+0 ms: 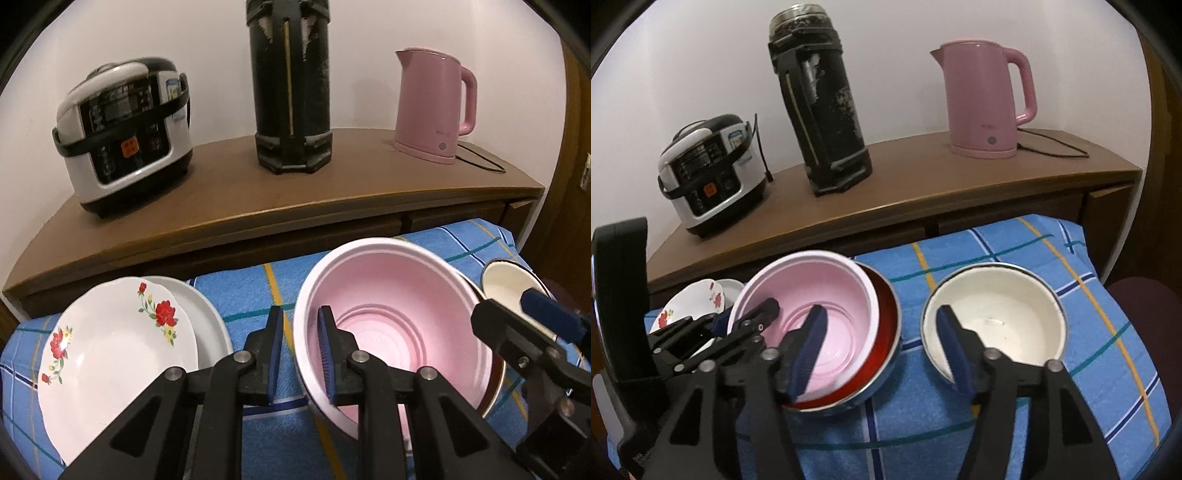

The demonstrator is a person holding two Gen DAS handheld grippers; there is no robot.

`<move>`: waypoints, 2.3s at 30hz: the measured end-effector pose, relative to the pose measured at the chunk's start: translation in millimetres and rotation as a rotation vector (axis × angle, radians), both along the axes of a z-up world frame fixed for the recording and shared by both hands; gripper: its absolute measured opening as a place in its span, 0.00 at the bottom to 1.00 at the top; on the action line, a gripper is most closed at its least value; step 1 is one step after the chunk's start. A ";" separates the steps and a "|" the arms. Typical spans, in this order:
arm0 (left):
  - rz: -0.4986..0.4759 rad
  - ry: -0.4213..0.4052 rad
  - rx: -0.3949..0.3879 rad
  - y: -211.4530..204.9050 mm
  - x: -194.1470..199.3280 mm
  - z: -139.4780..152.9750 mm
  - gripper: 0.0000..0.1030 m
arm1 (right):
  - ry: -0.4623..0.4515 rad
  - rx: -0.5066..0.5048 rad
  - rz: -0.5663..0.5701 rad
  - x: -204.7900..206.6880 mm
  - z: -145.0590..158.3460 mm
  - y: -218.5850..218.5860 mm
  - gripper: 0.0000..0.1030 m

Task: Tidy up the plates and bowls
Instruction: 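Lower the pink bowl into the steel bowl and open both grippers, then withdraw both grippers from the nested bowls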

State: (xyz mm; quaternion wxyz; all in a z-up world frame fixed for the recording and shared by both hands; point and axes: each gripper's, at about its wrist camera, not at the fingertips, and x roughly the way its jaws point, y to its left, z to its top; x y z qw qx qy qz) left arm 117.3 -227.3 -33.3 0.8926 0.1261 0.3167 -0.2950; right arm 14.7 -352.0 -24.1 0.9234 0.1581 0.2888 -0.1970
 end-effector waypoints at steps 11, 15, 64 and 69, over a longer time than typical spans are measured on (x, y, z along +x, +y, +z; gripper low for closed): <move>0.018 -0.179 -0.018 6.6 -20.4 18.3 0.72 | -0.002 -0.114 -0.039 -11.4 19.8 12.4 0.72; 0.014 -0.159 -0.036 8.6 -18.0 18.0 0.72 | 0.003 -0.113 -0.058 -15.8 21.5 9.4 0.72; 0.037 -0.040 -0.062 66.0 -80.2 22.2 0.72 | -0.003 -0.104 -0.051 -79.7 30.4 36.2 0.72; 0.046 -0.049 -0.044 66.9 -89.1 26.3 0.72 | -0.015 -0.104 -0.050 -90.9 33.2 37.0 0.72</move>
